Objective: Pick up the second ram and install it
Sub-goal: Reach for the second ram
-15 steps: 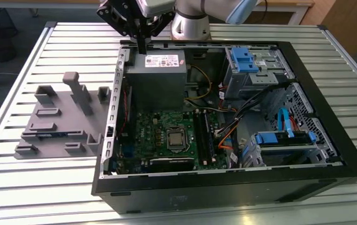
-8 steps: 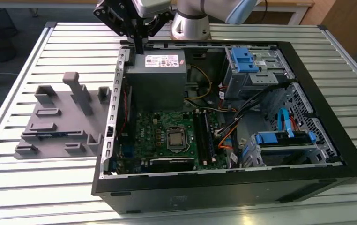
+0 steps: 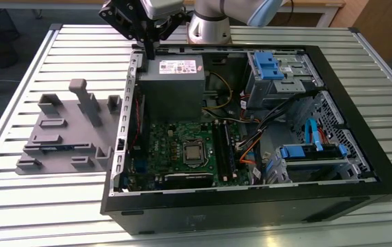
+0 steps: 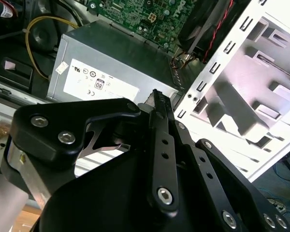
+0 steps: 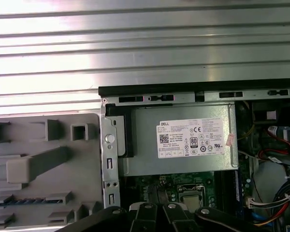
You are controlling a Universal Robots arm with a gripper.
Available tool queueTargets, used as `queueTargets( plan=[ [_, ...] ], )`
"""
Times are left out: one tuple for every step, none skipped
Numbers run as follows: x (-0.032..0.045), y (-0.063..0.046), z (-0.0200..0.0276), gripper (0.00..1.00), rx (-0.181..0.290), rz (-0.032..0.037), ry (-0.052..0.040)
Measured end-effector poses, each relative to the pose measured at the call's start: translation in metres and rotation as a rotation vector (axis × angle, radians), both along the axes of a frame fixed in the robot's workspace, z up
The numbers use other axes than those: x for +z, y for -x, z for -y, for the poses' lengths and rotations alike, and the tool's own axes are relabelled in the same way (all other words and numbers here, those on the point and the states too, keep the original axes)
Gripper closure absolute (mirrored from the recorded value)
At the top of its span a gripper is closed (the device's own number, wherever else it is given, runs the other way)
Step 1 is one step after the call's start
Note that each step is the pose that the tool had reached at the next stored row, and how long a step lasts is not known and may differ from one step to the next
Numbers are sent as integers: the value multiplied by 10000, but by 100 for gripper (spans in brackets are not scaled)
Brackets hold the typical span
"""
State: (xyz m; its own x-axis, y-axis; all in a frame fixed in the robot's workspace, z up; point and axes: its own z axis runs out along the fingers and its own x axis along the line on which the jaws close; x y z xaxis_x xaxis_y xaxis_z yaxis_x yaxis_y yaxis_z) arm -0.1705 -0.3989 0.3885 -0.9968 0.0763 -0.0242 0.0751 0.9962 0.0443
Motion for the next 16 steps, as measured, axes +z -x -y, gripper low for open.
queueTargets(
  plan=[
    [0, 6, 0, 89, 0, 0, 0],
    [-1, 12, 0, 89, 0, 0, 0],
    [-1, 18, 0, 89, 0, 0, 0],
    [-1, 23, 0, 89, 0, 0, 0],
    [-1, 29, 0, 89, 0, 0, 0],
    [-1, 35, 0, 89, 0, 0, 0],
    [-1, 43, 0, 89, 0, 0, 0],
    [-2, 51, 0, 89, 1, 0, 0],
    [-2, 62, 0, 89, 0, 0, 0],
    [-2, 71, 0, 89, 1, 0, 0],
    [-3, 80, 0, 89, 1, 0, 0],
    [-3, 91, 0, 89, 1, 0, 0],
    [-3, 106, 0, 89, 1, 0, 0],
    [-3, 124, 0, 89, 0, 0, 0],
    [-3, 143, 0, 89, 0, 0, 0],
    [-4, 163, 0, 89, 0, 0, 0]
  ],
)
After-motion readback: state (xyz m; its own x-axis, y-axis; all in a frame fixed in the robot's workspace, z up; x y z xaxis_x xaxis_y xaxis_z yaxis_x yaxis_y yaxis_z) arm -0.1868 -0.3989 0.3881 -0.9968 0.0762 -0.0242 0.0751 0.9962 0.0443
